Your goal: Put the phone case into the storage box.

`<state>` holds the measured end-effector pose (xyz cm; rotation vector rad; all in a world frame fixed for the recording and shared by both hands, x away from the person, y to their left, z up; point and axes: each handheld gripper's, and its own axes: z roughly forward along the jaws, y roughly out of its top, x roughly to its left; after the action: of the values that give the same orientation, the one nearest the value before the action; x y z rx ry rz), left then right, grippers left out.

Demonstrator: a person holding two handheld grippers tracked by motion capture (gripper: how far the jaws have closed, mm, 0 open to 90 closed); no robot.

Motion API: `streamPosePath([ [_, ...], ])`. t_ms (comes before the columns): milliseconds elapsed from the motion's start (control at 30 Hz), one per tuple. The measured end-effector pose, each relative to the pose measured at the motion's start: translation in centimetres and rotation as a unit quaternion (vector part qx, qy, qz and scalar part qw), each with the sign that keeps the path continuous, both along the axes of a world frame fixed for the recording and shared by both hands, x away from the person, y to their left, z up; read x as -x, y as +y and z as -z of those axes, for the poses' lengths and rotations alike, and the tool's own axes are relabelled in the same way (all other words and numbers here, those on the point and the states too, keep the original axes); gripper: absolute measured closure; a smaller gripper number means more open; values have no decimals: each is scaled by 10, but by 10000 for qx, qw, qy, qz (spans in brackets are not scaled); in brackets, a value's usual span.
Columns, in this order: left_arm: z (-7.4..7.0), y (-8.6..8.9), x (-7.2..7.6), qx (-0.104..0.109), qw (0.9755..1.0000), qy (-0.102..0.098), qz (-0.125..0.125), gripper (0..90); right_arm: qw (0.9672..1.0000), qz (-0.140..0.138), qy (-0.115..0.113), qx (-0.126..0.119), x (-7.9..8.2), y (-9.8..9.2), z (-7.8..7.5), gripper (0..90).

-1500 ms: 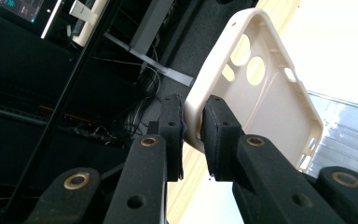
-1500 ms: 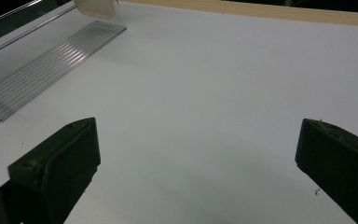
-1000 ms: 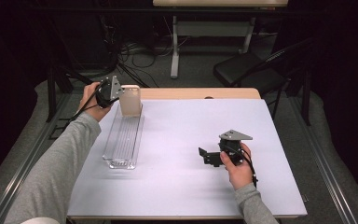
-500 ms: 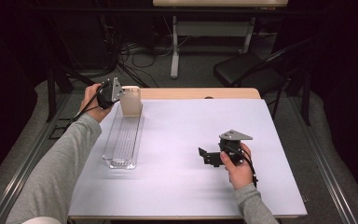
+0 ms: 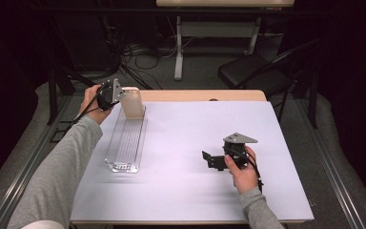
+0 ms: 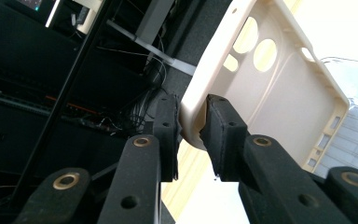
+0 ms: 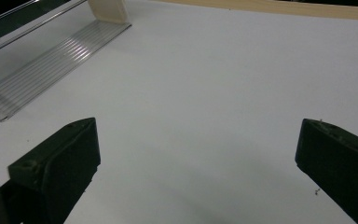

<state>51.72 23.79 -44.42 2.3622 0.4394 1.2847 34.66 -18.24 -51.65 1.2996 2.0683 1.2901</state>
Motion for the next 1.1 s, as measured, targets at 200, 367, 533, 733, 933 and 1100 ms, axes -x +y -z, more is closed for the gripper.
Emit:
streamPosePath([
  [200, 1, -3, -1, 63, 10000, 6, -13, 707, 10000, -8, 16, -5, 0, 1, 1, 0],
  [367, 1, -2, -2, 110, 9999, 77, -47, 676, 10000, 1, 18, -7, 0, 1, 1, 0],
  [533, 2, -2, -4, 187, 9997, 81, -114, 607, 10000, -5, 18, 0, 0, 1, 2, 0],
  [733, 1, -1, -4, 245, 9995, 42, -173, 500, 10000, -18, 34, 14, 0, 1, 2, 0],
  [933, 0, 1, -3, 234, 9995, 19, -233, 466, 10000, -32, 33, 18, 0, 2, 3, 0],
  [1100, 0, 1, -2, 255, 9993, 49, -254, 451, 10000, -42, 43, 48, 0, 2, 3, 0],
])
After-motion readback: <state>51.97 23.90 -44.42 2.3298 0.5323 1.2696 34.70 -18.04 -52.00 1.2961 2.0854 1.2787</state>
